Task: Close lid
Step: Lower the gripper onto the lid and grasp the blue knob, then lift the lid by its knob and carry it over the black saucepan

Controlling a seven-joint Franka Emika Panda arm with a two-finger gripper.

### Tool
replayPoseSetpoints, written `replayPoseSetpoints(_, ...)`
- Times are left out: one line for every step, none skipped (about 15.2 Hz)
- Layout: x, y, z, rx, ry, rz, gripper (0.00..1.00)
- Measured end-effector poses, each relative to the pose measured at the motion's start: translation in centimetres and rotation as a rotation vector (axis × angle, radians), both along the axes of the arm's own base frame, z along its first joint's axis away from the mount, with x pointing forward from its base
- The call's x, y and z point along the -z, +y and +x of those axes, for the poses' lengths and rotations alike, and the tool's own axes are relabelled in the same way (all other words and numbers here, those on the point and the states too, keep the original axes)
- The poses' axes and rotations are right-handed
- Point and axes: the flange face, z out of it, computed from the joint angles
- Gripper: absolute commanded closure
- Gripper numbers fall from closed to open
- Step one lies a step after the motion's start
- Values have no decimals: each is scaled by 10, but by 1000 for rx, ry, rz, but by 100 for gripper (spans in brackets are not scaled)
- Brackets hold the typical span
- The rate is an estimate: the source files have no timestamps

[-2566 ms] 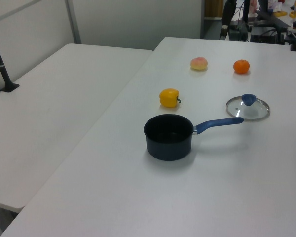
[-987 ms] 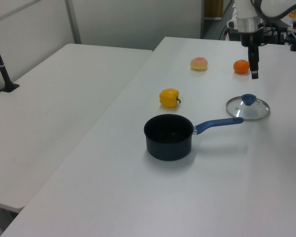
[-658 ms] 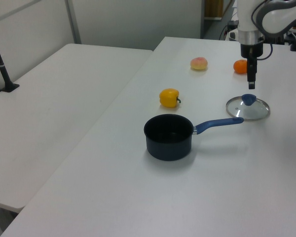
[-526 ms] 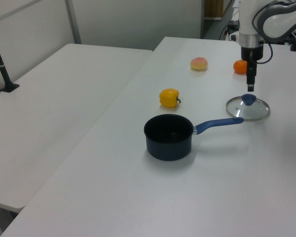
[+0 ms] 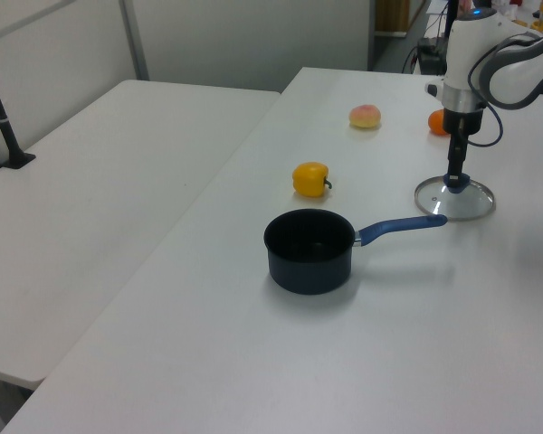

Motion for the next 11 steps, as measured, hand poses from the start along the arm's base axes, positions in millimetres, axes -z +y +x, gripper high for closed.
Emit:
replayPoseSetpoints(4,0,0,0,2,0,0)
replayPoseSetpoints(7,0,1,0,5,0,0)
replayPoseSetpoints(8,0,1,0,5,0,0)
replayPoseSetpoints(9,0,1,0,6,0,8)
replayPoseSetpoints(11,0,1,1,10,0,17)
replayPoseSetpoints(12,0,1,2,13,0,26)
replayPoseSetpoints(15,0,1,2,20,0,38)
replayPoseSetpoints(18,0,1,2,25,0,59)
replayPoseSetpoints(19,0,1,2,28,0,80)
replayPoseSetpoints(19,0,1,0,27,0,89)
replayPoseSetpoints(19,-1,1,0,27,0,89)
